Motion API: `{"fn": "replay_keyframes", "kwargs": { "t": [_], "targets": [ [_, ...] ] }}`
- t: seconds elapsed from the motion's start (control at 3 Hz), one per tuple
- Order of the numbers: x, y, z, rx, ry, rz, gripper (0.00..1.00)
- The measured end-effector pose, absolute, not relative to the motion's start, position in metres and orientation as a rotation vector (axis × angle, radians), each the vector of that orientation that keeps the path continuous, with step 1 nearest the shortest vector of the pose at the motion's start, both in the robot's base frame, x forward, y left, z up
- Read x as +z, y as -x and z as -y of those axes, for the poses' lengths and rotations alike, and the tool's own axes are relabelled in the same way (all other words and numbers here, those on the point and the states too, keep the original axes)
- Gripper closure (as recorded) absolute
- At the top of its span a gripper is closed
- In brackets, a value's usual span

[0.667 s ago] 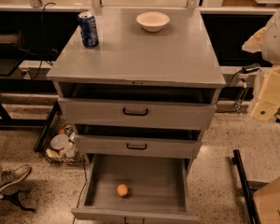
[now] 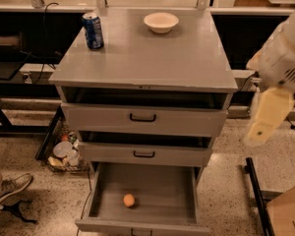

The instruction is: Pick orange from bottom drawer and place on counter

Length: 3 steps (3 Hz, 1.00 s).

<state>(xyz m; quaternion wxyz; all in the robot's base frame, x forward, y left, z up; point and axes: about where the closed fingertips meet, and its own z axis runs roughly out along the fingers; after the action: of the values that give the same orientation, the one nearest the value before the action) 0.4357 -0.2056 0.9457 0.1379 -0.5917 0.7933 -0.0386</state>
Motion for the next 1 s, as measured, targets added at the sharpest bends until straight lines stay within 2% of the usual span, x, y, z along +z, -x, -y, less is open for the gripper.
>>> {"fn": "replay_keyframes", "kwargs": {
  "t": [0.33, 1.0],
  "targets": [
    [0.875, -0.426, 0.185, -0.035, 1.677, -2.431, 0.00],
    [0.865, -0.419, 0.187, -0.028, 1.672, -2.464, 0.00]
  ]
}}
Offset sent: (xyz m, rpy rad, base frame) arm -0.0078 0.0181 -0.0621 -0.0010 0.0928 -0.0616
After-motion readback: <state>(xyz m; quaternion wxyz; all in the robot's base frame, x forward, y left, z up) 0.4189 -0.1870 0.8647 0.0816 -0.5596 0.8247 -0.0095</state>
